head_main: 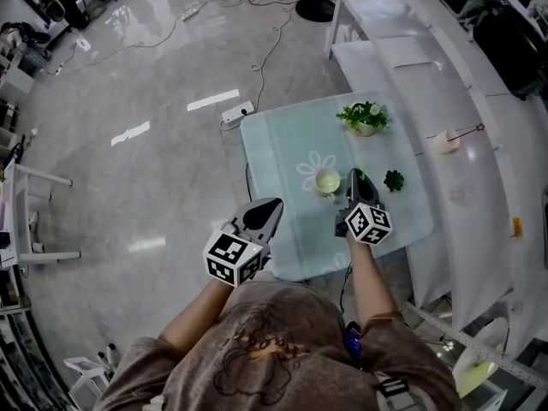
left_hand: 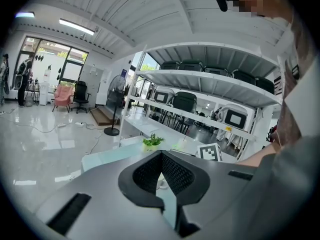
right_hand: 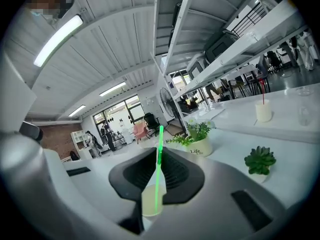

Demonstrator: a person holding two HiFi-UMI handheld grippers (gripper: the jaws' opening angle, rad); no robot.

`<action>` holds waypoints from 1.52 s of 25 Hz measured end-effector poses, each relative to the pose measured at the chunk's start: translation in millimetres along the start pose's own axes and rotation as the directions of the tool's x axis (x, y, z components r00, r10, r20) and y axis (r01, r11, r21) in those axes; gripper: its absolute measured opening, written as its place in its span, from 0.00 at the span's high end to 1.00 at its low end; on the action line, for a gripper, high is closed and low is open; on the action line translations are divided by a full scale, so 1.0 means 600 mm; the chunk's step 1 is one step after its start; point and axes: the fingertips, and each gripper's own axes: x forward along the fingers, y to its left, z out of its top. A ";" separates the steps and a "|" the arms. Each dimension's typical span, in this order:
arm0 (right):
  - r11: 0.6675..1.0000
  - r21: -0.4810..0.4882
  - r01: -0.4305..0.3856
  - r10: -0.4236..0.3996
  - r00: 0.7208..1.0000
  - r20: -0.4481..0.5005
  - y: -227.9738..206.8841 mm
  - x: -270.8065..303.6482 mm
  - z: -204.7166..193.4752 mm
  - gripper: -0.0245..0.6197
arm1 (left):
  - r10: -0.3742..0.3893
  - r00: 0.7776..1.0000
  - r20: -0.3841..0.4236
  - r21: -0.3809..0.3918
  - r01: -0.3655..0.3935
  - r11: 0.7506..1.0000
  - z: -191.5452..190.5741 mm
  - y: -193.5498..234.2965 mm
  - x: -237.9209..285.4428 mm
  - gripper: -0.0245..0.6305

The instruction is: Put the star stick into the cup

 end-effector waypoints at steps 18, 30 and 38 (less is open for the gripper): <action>0.999 -0.006 0.033 -0.033 0.997 -0.073 -0.049 -0.046 -0.016 0.79 | -0.073 0.997 -0.021 -0.013 0.072 0.997 -0.004 -0.043 0.025 0.93; 0.996 -0.042 0.075 -0.076 0.997 -0.028 -0.055 -0.125 0.040 0.76 | -0.175 0.984 -0.018 -0.006 0.175 0.985 0.010 -0.097 0.049 0.93; 0.989 -0.133 0.057 -0.058 0.998 -0.001 0.001 -0.199 0.120 0.77 | -0.231 0.973 0.015 0.025 0.230 0.973 0.037 -0.124 0.056 0.93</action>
